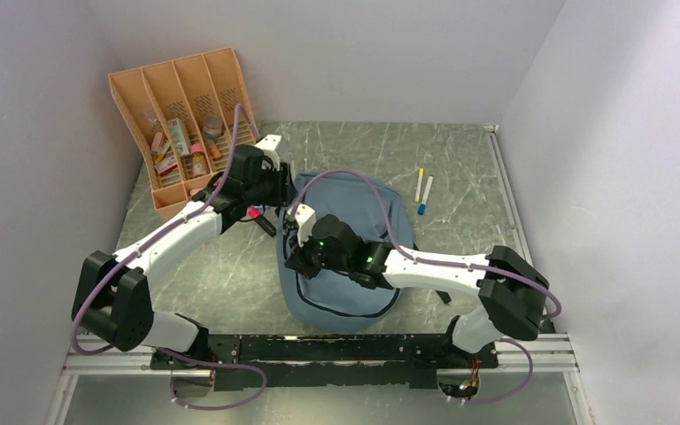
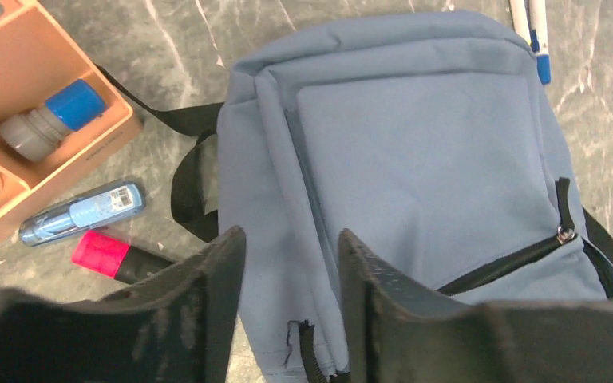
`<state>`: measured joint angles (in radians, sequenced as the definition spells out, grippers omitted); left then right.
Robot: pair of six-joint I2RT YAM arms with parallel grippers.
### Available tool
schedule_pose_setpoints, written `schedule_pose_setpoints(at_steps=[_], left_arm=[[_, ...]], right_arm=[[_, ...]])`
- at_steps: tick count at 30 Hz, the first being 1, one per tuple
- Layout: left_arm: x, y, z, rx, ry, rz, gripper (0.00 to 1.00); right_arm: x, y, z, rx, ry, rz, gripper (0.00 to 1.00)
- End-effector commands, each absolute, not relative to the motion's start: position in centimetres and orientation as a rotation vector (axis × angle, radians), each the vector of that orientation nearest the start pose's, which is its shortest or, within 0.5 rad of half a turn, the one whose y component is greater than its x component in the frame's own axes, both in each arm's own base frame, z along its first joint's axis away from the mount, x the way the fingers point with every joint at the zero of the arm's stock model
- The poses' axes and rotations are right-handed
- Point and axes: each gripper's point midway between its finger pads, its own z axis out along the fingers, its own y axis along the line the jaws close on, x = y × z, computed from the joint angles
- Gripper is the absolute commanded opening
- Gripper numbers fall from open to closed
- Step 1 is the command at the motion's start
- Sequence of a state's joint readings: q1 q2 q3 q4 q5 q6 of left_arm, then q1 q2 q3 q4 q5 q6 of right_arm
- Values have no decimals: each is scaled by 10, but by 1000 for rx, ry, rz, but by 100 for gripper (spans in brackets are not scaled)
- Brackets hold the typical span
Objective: Pack the student bag
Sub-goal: Zip the student bag at the center of the board, then unzip the student bag at the center of the board.
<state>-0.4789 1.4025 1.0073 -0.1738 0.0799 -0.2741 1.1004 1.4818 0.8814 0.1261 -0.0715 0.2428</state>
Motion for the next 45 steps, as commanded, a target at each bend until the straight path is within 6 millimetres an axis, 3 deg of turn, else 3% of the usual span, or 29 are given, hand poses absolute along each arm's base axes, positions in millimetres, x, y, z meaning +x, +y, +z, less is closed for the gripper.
schedule_pose_setpoints(at_steps=[1,3,8,13,17,21,27,29,32,39,45], left_arm=[[376,-198,205,176,2045,-434,56],[378,-190,205,136,2048,-389,59],[380,-179,202,84,2061,-336,62],[380,-184,206,116,2050,-368,63],[377,-194,215,183,2016,-429,64],[372,-208,222,244,1976,-498,65],[356,-244,226,345,1943,-544,66],[349,-263,226,393,1942,-563,66],[344,-291,233,445,1924,-541,66],[327,-365,219,616,1959,-522,66],[309,-411,195,727,2002,-508,65]], right_arm=[[175,405,136,-1018,1945,855,3],[175,402,132,-1030,1949,837,8],[176,389,140,-1004,1938,810,39],[175,382,177,-944,1846,854,46],[210,351,203,-650,1828,711,47],[252,292,211,-253,1884,509,48],[299,184,179,287,2035,404,49],[304,151,163,412,2059,373,49],[303,118,142,499,2095,332,50],[291,88,97,605,2188,348,52],[285,88,76,625,2219,454,51]])
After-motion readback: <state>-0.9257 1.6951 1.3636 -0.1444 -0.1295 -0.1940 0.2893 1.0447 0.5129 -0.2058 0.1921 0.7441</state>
